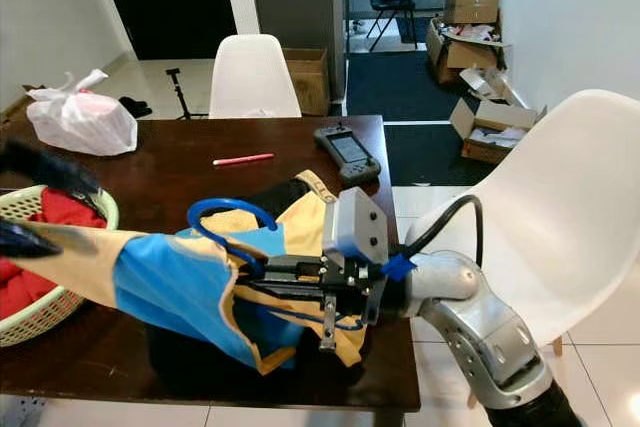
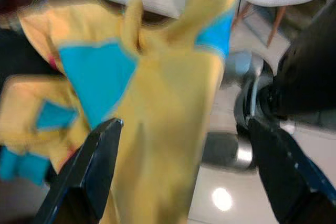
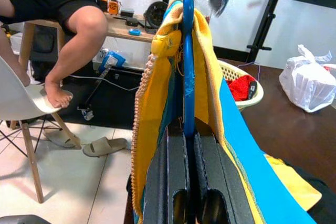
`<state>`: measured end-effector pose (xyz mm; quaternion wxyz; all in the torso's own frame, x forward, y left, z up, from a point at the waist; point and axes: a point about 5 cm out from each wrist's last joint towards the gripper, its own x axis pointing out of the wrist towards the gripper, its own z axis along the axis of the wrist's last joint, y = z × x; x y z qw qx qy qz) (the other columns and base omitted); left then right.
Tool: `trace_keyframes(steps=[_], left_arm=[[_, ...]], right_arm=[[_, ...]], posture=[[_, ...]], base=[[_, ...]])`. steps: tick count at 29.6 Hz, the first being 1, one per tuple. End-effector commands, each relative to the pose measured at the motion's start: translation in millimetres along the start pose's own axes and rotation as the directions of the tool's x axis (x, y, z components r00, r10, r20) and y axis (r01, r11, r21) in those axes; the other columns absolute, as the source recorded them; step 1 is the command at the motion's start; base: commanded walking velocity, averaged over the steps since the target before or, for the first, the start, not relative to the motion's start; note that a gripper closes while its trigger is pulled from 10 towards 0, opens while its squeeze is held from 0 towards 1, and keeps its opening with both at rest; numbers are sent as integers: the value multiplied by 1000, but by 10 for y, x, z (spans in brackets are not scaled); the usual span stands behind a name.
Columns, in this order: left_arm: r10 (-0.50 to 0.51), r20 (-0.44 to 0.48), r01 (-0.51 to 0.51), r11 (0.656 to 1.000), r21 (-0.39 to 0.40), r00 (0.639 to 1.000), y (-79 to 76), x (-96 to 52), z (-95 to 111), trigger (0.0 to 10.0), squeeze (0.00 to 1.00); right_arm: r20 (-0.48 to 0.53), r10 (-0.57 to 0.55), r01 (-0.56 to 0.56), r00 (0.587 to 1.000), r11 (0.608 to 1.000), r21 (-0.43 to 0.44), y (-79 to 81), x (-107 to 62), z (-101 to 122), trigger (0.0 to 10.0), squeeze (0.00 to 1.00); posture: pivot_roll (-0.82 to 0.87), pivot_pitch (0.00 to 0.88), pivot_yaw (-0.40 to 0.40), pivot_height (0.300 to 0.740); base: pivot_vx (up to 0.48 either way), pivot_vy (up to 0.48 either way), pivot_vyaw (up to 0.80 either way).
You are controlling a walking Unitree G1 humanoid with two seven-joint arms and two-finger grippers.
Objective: Hang hanger
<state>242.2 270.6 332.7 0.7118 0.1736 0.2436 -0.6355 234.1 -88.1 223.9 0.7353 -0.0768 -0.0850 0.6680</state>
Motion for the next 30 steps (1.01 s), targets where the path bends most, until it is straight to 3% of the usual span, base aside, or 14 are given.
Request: trace_keyframes(steps=[1, 17, 20, 22, 30], left_arm=[[-7, -56, 5, 1000, -21, 998, -32, -14, -62, 0, 0], [-3, -122, -1, 999, -35, 992, -28, -7, -183, 0, 0], [24, -152, -27, 999, -18, 988, -3, -37, -205, 0, 0], [88, -200, -82, 996, 34, 976, 59, -112, -221, 0, 0], [137, -201, -121, 989, 87, 970, 91, -180, -182, 0, 0]], right_arm=[[21, 6, -5, 1000, 1000, -14, 0, 13, 55, 10000, 0], [34, -9, 10, 999, 1000, -20, -29, 14, 80, 10000, 0], [36, -13, 14, 999, 1000, -21, -34, 15, 82, 10000, 0], [41, -24, 25, 999, 999, -22, -48, 19, 85, 10000, 0], [58, -51, 52, 997, 999, -14, -71, 27, 80, 10000, 0]], posture=[[138, 1, 81, 740], [137, 0, 81, 740], [138, 0, 80, 740], [138, 0, 79, 740], [138, 0, 79, 740]], base=[[0, 0, 0], [0, 0, 0], [0, 0, 0], [0, 0, 0], [0, 0, 0]])
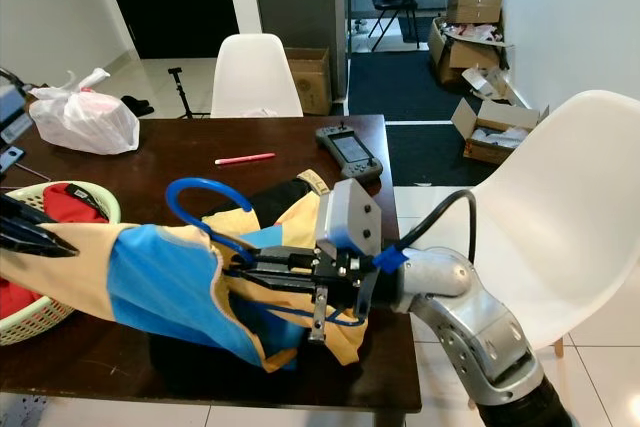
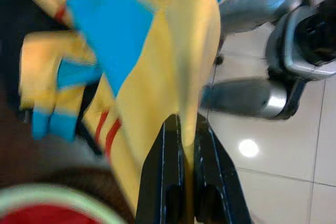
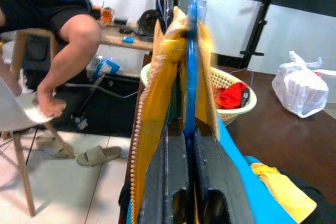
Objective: Hang hanger
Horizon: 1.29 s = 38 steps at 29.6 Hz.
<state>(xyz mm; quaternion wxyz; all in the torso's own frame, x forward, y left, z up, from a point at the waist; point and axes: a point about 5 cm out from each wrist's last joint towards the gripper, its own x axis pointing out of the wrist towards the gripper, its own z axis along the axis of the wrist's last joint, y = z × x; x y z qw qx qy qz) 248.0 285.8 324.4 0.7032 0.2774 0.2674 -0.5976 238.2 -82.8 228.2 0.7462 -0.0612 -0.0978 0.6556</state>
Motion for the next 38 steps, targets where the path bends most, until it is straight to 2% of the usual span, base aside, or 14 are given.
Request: trace_keyframes(steps=[1, 2, 3, 4, 10, 11, 16, 18, 20, 23, 27, 36, 37, 38], left_arm=[[40, -29, -41, 999, -30, 999, 13, -96, -56, 0, 0], [78, 3, -78, 997, 12, 997, 33, -172, 30, 0, 0], [78, 3, -78, 997, 12, 997, 33, -172, 30, 0, 0], [136, 22, -138, 986, 91, 990, 76, -262, 137, 0, 0], [305, -4, -293, 919, 262, 952, 188, -390, 273, 0, 0], [407, -20, -374, 857, 355, 913, 252, -430, 326, 10000, 0], [516, 96, -491, 717, 495, 851, 311, -470, 501, 10000, 0], [516, 96, -491, 717, 495, 851, 311, -470, 501, 10000, 0], [550, 232, -584, 643, 496, 802, 323, -509, 586, 10000, 0], [550, 232, -584, 643, 496, 802, 323, -509, 586, 10000, 0], [587, 385, -702, 572, 424, 712, 355, -577, 551, 10000, 0], [597, 565, -810, 525, 262, 570, 392, -716, 503, 10000, 0], [567, 658, -824, 546, 150, 496, 363, -800, 503, 10000, 0], [521, 717, -805, 587, 93, 463, 334, -828, 514, 10000, 0]], right_arm=[[22, -14, 14, 1000, 1000, -20, -27, -28, 49, 10000, 0], [76, -69, 67, 995, 997, 31, -86, -19, 59, 10000, 749], [76, -69, 67, 995, 997, 31, -86, -19, 59, 10000, 749], [143, -119, 107, 982, 990, 90, -136, -10, 74, 10000, 1000], [232, -180, 141, 956, 974, 174, -196, -35, 88, 10000, 1000], [254, -221, 170, 942, 963, 207, -236, -100, 62, 10000, 1000], [290, -376, 288, 880, 908, 304, -376, -332, -49, 10000, 1000], [290, -376, 288, 880, 908, 304, -376, -332, -49, 10000, 1000], [307, -575, 443, 758, 800, 405, -549, -626, -169, 10000, 1000], [307, -575, 443, 758, 800, 405, -549, -626, -169, 10000, 1000], [338, -727, 527, 597, 673, 518, -645, -920, -238, 10000, 1000], [353, -763, 536, 541, 637, 554, -611, -1085, -271, 10000, 1000], [327, -739, 534, 589, 659, 530, -560, -1061, -287, 10000, 0], [254, -694, 541, 673, 697, 471, -509, -928, -346, 10000, 0]], posture=[[138, 0, 79, 740], [140, 0, 75, 740], [140, 0, 75, 740], [140, 0, 72, 740], [145, 0, 67, 740], [149, 0, 63, 740], [151, 0, 59, 740], [151, 0, 59, 740], [148, 0, 58, 740], [148, 0, 58, 740], [145, 0, 56, 740], [141, 0, 57, 740], [139, 1, 56, 740], [135, 4, 56, 740]], base=[[0, 0, 0], [0, 0, 0], [0, 0, 0], [0, 0, 0], [0, 0, 0], [0, 0, 0], [0, 0, 0], [0, 0, 0], [0, 0, 0], [0, 0, 0], [0, 0, 0], [0, 0, 0], [0, 0, 0], [0, 0, 0]])
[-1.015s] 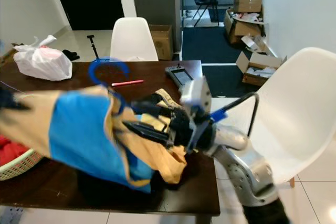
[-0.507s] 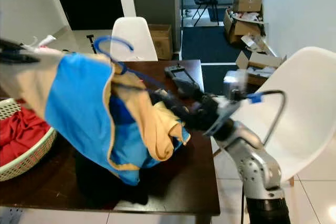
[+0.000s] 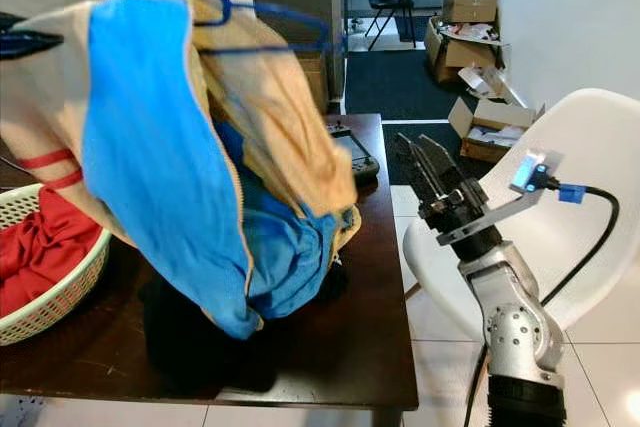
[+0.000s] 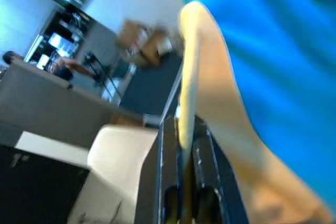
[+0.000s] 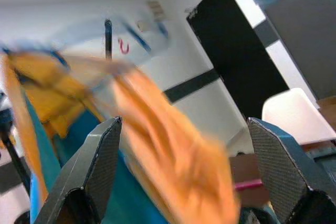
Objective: Hang hanger
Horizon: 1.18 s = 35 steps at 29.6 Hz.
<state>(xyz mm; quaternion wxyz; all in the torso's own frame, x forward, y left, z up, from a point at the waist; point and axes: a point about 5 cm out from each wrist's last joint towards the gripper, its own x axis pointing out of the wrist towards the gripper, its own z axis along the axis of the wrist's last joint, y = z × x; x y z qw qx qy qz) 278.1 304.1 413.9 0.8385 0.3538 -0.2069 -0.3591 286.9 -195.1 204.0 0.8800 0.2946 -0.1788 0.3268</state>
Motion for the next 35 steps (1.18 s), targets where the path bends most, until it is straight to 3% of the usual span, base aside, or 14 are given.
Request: trace_keyframes(steps=[1, 2, 5, 9, 12, 15, 19, 23, 25, 26, 28, 31, 33, 35], left_arm=[[64, 111, -54, 995, -85, 992, 60, -88, 59, 10000, 0], [68, 163, -46, 990, -130, 984, 61, -102, 80, 10000, 0], [42, 283, 25, 973, -231, 958, 39, -105, 135, 10000, 0], [-46, 422, 194, 929, -315, 905, -16, -93, 198, 10000, 0], [-74, 450, 241, 914, -326, 890, -32, -88, 209, 10000, 0], [-190, 483, 385, 857, -343, 854, -101, -92, 224, 10000, 0], [-238, 488, 436, 830, -347, 840, -122, -105, 232, 10000, 0], [-301, 490, 507, 781, -365, 818, -144, -134, 273, 10000, 0], [-351, 457, 543, 735, -407, 817, -178, -147, 310, 10000, 0], [-351, 457, 543, 735, -407, 817, -178, -147, 310, 10000, 0], [-433, 360, 562, 670, -485, 826, -272, -141, 288, 10000, 0], [-479, 295, 559, 642, -525, 827, -330, -140, 253, 10000, 0], [-556, 143, 513, 597, -617, 819, -423, -143, 118, 10000, 0], [-580, 88, 489, 584, -648, 810, -452, -151, 61, 10000, 0]], right_arm=[[-106, 52, -56, 993, 998, -41, 93, 26, -125, 10000, 0], [-185, 75, -90, 980, 993, -76, 147, 36, -223, 10000, 0], [-244, 121, -147, 962, 985, -91, 292, 137, -383, 10000, 0], [-168, 154, -167, 974, 984, -64, 466, 376, -407, 10000, 0], [-152, 159, -170, 976, 984, -62, 500, 427, -400, 10000, 0], [-99, 133, -141, 986, 986, -87, 539, 534, -340, 10000, 0], [-63, 103, -109, 993, 989, -99, 549, 575, -302, 10000, 0], [48, 71, -70, 996, 997, -29, 567, 605, -186, 10000, 0], [80, 78, -79, 994, 997, 18, 556, 566, -142, 10000, 0], [80, 78, -79, 994, 997, 18, 556, 566, -142, 10000, 0], [43, 38, -38, 998, 999, -11, 467, 540, -170, 10000, 0], [29, 3, -2, 1000, 1000, -26, 413, 540, -184, 10000, 0], [0, -114, 113, 994, 992, -63, 261, 549, -234, 10000, 0], [-6, -150, 149, 989, 986, -70, 216, 549, -252, 10000, 0]], posture=[[135, 4, 56, 740], [135, 4, 56, 740], [126, 9, 60, 740], [134, 9, 57, 740], [131, 11, 58, 740], [124, 15, 62, 740], [122, 18, 66, 740], [120, 19, 71, 740], [123, 23, 75, 740], [123, 23, 75, 740], [133, 28, 74, 740], [146, 28, 73, 740], [158, 24, 77, 740], [158, 24, 77, 740]], base=[[0, 0, 0], [0, 0, 0], [0, 0, 0], [0, 0, 0], [0, 0, 0], [0, 0, 0], [0, 0, 0], [0, 0, 0], [0, 0, 0], [0, 0, 0], [0, 0, 0], [0, 0, 0], [0, 0, 0], [0, 0, 0]])
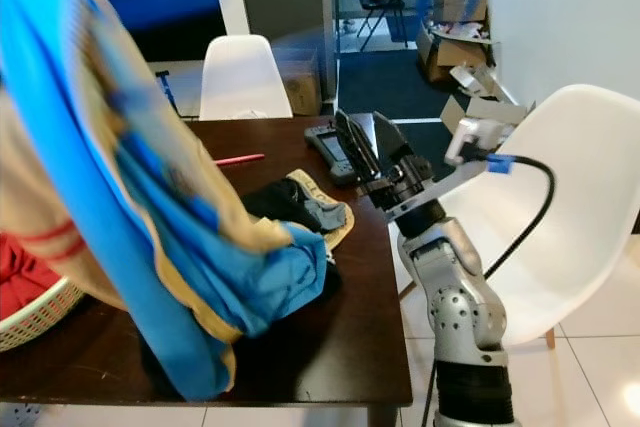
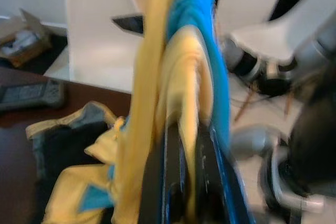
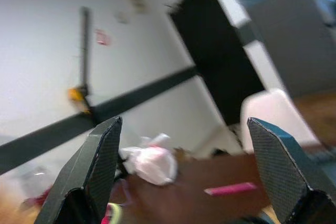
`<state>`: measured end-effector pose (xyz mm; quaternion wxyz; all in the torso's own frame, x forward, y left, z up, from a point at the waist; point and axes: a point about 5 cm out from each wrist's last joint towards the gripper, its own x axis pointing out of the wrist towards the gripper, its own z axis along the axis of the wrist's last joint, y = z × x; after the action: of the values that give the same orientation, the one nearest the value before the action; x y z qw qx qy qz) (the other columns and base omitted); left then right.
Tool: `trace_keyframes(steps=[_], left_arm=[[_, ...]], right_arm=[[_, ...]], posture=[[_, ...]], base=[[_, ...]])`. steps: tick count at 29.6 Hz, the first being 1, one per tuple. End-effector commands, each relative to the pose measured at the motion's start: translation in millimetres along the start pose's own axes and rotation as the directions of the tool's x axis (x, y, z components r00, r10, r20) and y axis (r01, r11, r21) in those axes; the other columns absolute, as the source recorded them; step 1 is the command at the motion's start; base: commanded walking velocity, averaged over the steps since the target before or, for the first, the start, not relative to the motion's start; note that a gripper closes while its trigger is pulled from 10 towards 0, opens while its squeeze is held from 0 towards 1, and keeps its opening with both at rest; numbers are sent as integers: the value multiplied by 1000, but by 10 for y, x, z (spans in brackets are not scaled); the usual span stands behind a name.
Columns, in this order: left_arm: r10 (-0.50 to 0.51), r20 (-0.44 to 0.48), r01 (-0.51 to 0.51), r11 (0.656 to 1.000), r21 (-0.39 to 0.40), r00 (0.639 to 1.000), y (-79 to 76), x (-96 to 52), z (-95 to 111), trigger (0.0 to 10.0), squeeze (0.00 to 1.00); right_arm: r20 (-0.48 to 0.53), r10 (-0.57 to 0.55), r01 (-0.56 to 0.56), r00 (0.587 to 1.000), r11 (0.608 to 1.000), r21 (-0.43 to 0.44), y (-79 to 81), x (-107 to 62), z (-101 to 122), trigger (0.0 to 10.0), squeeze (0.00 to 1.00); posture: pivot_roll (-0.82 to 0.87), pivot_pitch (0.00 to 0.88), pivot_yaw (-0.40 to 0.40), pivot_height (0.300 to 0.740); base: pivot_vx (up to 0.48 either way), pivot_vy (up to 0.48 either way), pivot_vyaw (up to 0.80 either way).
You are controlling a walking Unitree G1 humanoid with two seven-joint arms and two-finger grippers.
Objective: Hang hanger
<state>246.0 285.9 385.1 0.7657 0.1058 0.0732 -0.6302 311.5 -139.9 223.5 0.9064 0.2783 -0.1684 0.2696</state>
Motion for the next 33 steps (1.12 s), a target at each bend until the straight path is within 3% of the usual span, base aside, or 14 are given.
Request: trace_keyframes(steps=[1, 4, 6, 8, 10, 11, 12, 13, 17, 19, 20, 23, 30, 33], left_arm=[[19, -54, -20, 999, -27, 998, -13, -43, -31, 10000, 0], [27, -85, -31, 998, -46, 996, -5, -44, -65, 10000, 0], [70, -406, -147, 976, -163, 911, -71, -202, -478, 10000, 0], [70, -406, -147, 976, -163, 911, -71, -202, -478, 10000, 0], [64, -555, -195, 964, -180, 830, -147, -328, -645, 10000, 0], [72, -682, -230, 962, -145, 728, -189, -474, -745, 10000, 0], [72, -682, -230, 962, -145, 728, -189, -474, -745, 10000, 0], [110, -770, -237, 970, -56, 628, -150, -596, -761, 10000, 0], [182, -819, -212, 974, 75, 544, -7, -655, -690, 10000, 0], [232, -810, -151, 972, 178, 539, 110, -588, -581, 10000, 0], [309, -732, -71, 939, 338, 607, 301, -384, -333, 10000, 0], [329, -697, -49, 920, 390, 637, 355, -305, -241, 10000, 0], [355, -536, 166, 697, 698, 766, 455, 147, 241, 10000, 0], [356, -532, 193, 664, 722, 768, 482, 197, 303, 10000, 0]], right_arm=[[-7, -32, 32, 999, 999, -12, -31, 17, -21, 10000, 0], [-11, -50, 50, 999, 999, -14, -53, 19, -32, 10000, 0], [-35, -111, 110, 993, 993, -41, -131, -5, -66, 10000, 0], [-35, -111, 110, 993, 993, -41, -131, -5, -66, 10000, 0], [-52, -139, 136, 989, 989, -60, -171, -17, -84, 10000, 0], [-68, -167, 162, 984, 983, -81, -214, -30, -105, 10000, 0], [-68, -167, 162, 984, 983, -81, -214, -30, -105, 10000, 0], [-85, -192, 182, 978, 977, -110, -253, -37, -132, 10000, 0], [-102, -222, 206, 970, 967, -149, -298, -40, -168, 10000, 0], [-105, -229, 211, 968, 965, -156, -307, -36, -180, 10000, 0], [-113, -238, 220, 965, 964, -147, -309, -24, -188, 10000, 0], [-128, -237, 219, 963, 965, -142, -306, -18, -194, 10000, 0], [-89, -250, 234, 964, 960, -152, -321, -8, -122, 10000, 0], [-74, -248, 236, 966, 962, -140, -317, -22, -116, 10000, 0]], posture=[[158, 24, 77, 740], [158, 24, 77, 740], [194, 20, 87, 740], [194, 20, 87, 740], [194, 20, 87, 740], [200, 16, 87, 740], [200, 16, 87, 740], [202, 14, 88, 740], [202, 14, 88, 740], [204, 7, 81, 740], [204, 7, 81, 740], [204, 7, 81, 740], [195, 3, 82, 740], [192, 2, 87, 740]], base=[[0, 0, 0], [0, 0, 0], [0, 0, 0], [0, 0, 0], [0, 0, 0], [0, 0, 0], [0, 0, 0], [0, 0, 0], [0, 0, 0], [0, 0, 0], [0, 0, 0], [0, 0, 0], [0, 0, -787], [0, 0, -788]])
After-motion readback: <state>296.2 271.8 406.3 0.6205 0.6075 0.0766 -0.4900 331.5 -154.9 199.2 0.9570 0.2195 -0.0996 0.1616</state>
